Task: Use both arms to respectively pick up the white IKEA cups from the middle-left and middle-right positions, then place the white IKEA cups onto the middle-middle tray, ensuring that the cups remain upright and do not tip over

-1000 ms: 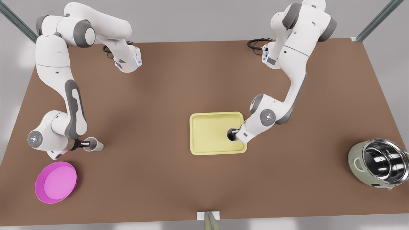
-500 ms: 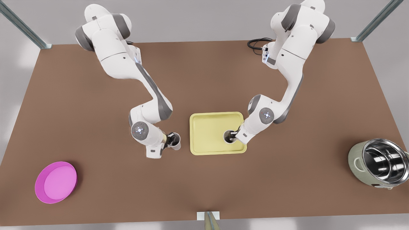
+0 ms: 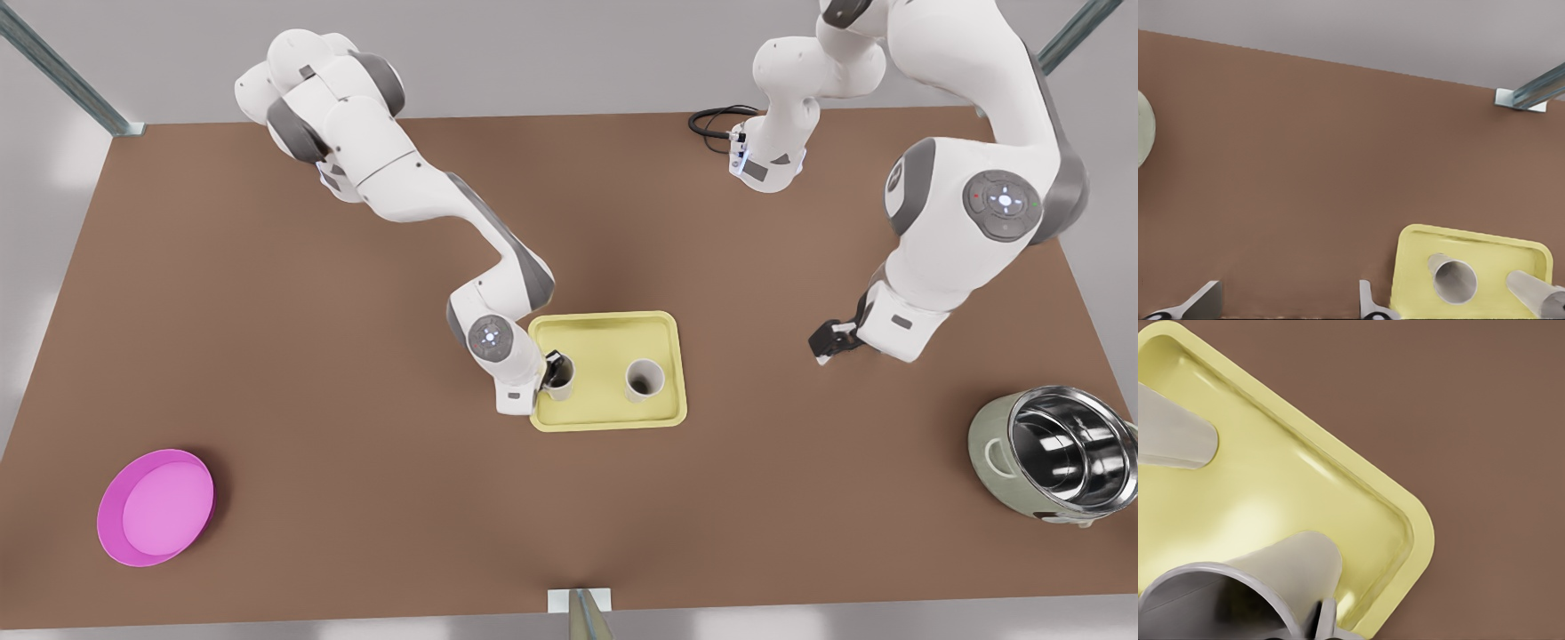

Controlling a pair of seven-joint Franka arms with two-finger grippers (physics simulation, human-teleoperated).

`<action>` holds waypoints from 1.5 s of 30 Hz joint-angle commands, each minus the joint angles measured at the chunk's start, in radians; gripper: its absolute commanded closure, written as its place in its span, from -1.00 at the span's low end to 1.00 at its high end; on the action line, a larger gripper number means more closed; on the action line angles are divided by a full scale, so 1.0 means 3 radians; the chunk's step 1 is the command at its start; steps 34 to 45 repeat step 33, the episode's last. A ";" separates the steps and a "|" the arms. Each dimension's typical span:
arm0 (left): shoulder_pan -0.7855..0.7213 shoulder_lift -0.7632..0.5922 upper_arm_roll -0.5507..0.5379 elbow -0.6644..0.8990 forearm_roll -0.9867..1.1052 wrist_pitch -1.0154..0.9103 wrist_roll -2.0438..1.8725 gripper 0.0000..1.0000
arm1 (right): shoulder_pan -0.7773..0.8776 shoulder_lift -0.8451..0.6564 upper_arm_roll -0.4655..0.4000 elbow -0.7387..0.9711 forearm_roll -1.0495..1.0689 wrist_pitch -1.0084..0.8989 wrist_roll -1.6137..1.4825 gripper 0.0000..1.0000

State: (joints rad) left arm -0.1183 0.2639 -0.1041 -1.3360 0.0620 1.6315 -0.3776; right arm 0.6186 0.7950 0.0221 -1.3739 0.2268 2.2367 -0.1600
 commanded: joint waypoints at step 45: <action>0.0195 0.0112 0.0035 0.0000 -0.0263 -0.0969 0.1228 -1.00 | -0.1725 -0.2246 -0.0427 -0.0114 -0.0966 -0.2823 0.0293 -1.00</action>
